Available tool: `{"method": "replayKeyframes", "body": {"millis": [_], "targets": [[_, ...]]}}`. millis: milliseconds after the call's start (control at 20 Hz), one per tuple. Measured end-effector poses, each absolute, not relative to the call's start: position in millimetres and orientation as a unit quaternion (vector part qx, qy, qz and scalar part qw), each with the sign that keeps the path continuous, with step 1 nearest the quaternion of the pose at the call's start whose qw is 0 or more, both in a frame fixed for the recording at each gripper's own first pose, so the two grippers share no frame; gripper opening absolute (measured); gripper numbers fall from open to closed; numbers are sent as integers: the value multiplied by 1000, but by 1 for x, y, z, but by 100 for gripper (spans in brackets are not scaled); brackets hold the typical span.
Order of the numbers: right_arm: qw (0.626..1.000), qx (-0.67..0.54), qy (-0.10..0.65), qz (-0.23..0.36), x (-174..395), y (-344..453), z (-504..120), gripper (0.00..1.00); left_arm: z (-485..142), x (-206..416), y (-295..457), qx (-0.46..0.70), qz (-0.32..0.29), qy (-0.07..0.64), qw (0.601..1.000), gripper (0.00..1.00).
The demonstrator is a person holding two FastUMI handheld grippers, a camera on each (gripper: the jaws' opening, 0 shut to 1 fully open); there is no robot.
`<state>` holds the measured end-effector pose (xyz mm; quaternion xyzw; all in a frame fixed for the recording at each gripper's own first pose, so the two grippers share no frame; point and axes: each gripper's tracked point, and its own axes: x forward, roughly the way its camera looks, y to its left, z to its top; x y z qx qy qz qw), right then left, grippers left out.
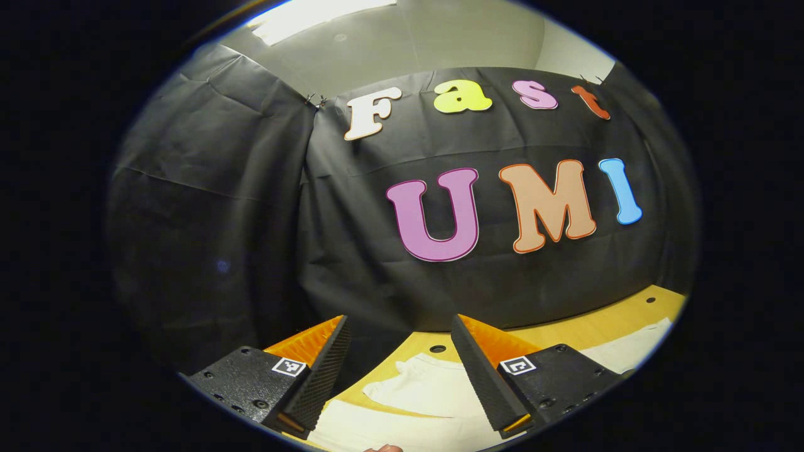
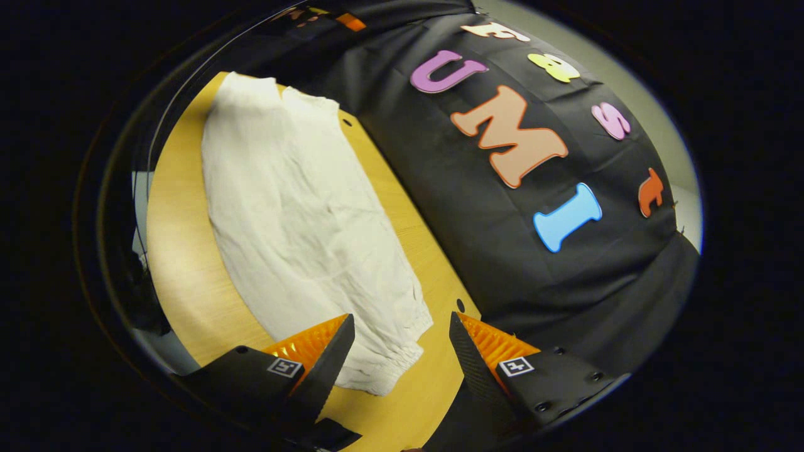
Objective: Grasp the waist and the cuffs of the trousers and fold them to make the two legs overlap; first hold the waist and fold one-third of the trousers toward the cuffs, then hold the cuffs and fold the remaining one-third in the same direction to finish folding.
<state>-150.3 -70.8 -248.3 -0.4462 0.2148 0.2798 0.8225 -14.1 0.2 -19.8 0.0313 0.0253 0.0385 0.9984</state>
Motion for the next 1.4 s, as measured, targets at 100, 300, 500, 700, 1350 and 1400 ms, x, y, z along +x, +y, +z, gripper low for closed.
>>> {"method": "replayKeyframes", "body": {"millis": [100, 300, 500, 700, 1350, 1400], "targets": [[801, -463, 231, 301, -160, -75, -267, 100, -22, -15, 1, 35, 40, 29, 998, 95], [761, -492, 265, 330, -176, -86, -300, 98, -26, -15, 2, 41, 42, 34, 998, 96], [736, -511, 275, 349, -186, -85, -318, 98, -30, -15, 5, 45, 45, 39, 997, 95], [713, -526, 286, 364, -191, -86, -338, 98, -31, -15, 4, 54, 46, 39, 997, 95], [703, -544, 302, 344, -167, -73, -369, 54, -43, -17, 5, 70, 39, 45, 996, 95], [699, -550, 300, 344, -168, -71, -369, 44, -44, -17, 6, 72, 39, 47, 996, 95]]}}
